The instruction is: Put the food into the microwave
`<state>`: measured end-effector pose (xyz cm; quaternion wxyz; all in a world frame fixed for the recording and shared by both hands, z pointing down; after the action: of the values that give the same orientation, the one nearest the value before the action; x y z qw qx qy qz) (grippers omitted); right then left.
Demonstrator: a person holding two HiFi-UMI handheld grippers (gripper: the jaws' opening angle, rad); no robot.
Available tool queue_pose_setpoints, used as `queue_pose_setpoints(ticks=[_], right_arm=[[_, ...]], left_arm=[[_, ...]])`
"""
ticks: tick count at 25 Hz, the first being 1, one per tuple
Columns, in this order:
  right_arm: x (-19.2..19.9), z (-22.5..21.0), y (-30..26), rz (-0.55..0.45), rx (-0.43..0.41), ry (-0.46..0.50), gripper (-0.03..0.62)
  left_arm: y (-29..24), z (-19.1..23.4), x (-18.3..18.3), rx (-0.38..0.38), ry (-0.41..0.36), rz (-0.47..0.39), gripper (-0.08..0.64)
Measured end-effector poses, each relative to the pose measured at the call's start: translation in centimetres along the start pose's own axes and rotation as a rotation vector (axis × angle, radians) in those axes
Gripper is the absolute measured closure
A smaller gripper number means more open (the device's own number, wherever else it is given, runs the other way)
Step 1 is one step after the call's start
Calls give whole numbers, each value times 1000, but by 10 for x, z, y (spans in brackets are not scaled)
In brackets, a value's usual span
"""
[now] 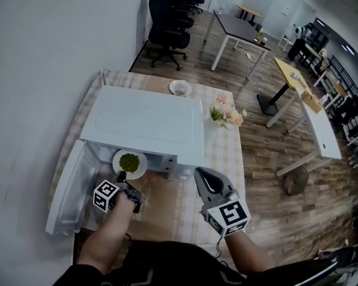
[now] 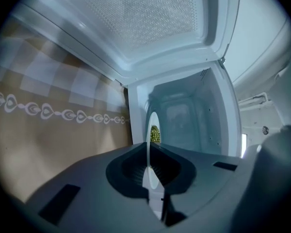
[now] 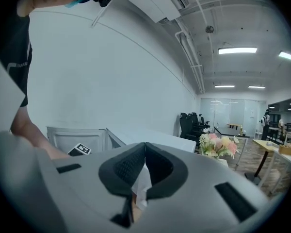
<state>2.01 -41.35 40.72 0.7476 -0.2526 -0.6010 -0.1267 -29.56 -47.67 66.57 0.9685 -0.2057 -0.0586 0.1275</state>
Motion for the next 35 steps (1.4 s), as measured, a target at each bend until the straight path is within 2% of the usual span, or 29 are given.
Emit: queue_pose_setpoints(ticks=[17, 23, 29, 35], right_arm=[[11, -8, -11, 56, 46, -23, 583], [17, -11, -11, 65, 48, -33, 584], [20, -11, -10, 70, 39, -47, 584], [16, -7, -12, 48, 6, -35, 584]], left_arm=[[-37, -1, -3, -12, -4, -34, 538], [-44, -3, -8, -6, -39, -34, 537], [-47, -5, -10, -1, -115, -23, 530], [-40, -8, -6, 19, -190, -33, 418]])
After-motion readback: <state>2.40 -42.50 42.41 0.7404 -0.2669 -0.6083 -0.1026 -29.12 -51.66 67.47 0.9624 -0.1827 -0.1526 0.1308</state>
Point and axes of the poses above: the fingertips, and each gripper's own axes: y backward along the fingers, z to its left, x out of its underside, the point moved 10 cm from there along y, backward along the fingers, and after that the axes turned 2 degrees about y, right-handed, at the moved point
